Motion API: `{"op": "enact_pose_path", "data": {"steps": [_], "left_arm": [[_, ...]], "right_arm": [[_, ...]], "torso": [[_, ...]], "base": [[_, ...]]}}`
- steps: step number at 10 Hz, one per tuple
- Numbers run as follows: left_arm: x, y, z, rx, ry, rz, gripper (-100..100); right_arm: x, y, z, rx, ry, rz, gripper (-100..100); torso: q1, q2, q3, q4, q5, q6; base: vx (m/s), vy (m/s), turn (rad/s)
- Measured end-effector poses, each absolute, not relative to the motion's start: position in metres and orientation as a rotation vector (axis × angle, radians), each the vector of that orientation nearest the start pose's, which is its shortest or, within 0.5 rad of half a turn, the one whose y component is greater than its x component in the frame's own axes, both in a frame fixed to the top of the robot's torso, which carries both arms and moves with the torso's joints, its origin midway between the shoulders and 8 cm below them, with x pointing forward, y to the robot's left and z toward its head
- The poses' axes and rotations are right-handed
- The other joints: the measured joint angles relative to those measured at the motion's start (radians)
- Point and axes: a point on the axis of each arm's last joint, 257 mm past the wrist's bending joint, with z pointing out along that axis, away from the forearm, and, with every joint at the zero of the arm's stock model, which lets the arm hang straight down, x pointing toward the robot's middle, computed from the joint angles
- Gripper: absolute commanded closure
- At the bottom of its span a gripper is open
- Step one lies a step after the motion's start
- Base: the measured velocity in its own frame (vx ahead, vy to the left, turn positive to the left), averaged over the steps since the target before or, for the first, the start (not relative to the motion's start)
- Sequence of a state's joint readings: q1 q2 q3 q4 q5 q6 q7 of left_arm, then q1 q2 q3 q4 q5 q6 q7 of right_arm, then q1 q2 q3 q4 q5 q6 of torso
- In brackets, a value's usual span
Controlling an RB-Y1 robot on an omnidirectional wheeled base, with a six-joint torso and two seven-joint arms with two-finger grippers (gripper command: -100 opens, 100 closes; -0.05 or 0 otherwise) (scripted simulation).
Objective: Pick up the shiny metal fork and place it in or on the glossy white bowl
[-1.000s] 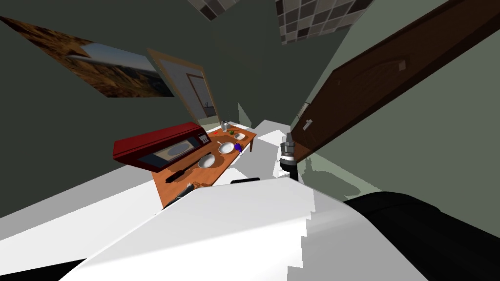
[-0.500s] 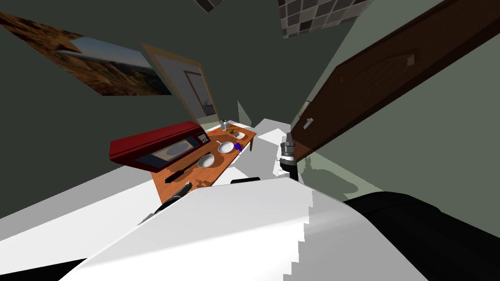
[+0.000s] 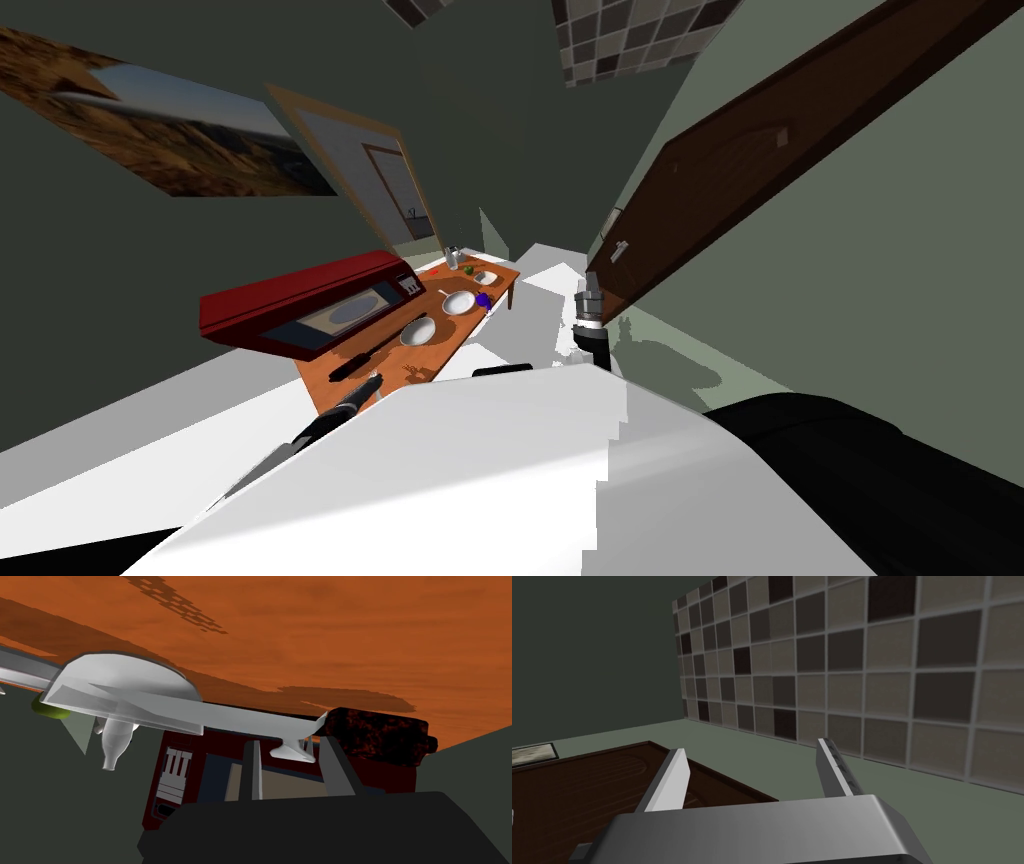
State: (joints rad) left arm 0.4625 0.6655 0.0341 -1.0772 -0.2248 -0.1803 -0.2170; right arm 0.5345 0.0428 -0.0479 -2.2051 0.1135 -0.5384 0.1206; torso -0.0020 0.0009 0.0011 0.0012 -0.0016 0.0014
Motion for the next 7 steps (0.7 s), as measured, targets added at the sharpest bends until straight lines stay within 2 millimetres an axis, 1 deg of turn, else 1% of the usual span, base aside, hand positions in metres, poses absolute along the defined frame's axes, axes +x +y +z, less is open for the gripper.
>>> {"op": "enact_pose_path", "data": {"steps": [2,4,6,7], "left_arm": [[0.217,0.606,-0.461,-0.809,2.096,0.071,100],[0.206,0.616,-0.455,-0.835,2.103,0.086,100],[0.192,0.631,-0.451,-0.875,2.108,0.107,100],[0.186,0.636,-0.449,-0.900,2.109,0.118,100]], "right_arm": [[0.347,-0.292,-0.014,0.615,0.724,1.047,0],[0.347,-0.292,-0.014,0.615,0.724,1.047,0],[0.347,-0.292,-0.014,0.615,0.724,1.047,0],[0.347,-0.292,-0.014,0.615,0.724,1.047,0]], "torso": [[-0.001,-0.003,-0.002,-0.001,0.000,0.000],[-0.001,-0.004,-0.003,-0.001,0.000,0.000],[-0.001,-0.007,-0.004,-0.001,0.000,0.001],[-0.002,-0.009,-0.005,-0.001,0.000,0.001]], "base": [[0.063,-0.044,-0.127],[0.084,-0.038,-0.120],[0.126,-0.053,-0.128],[0.195,-0.093,-0.130]]}}
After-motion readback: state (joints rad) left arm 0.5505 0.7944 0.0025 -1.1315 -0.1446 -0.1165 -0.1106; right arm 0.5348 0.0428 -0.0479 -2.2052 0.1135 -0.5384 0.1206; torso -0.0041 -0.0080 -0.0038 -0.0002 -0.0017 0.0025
